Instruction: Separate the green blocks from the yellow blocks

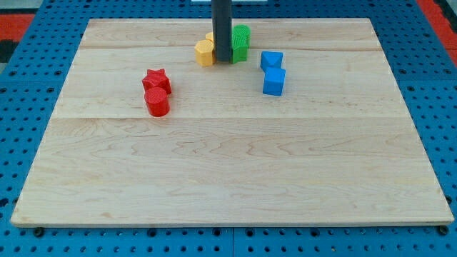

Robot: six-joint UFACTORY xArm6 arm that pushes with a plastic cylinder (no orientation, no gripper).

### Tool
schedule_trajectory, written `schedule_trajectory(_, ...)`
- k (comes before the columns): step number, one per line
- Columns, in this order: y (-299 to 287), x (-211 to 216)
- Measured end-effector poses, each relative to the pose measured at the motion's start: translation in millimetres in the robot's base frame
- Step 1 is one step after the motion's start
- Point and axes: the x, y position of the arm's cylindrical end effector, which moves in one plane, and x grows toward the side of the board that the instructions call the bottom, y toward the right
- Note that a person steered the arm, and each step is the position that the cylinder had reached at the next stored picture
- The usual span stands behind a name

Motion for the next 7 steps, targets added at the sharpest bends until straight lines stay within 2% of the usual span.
schedule_trajectory(1, 14.8, -1.3)
schedule_trajectory(3, 9.6, -34.9)
schedule_trajectory(4, -27.3, -34.4)
schedule_trajectory(5, -55.4, -27.6)
schedule_trajectory(7, -21.3, 4.5)
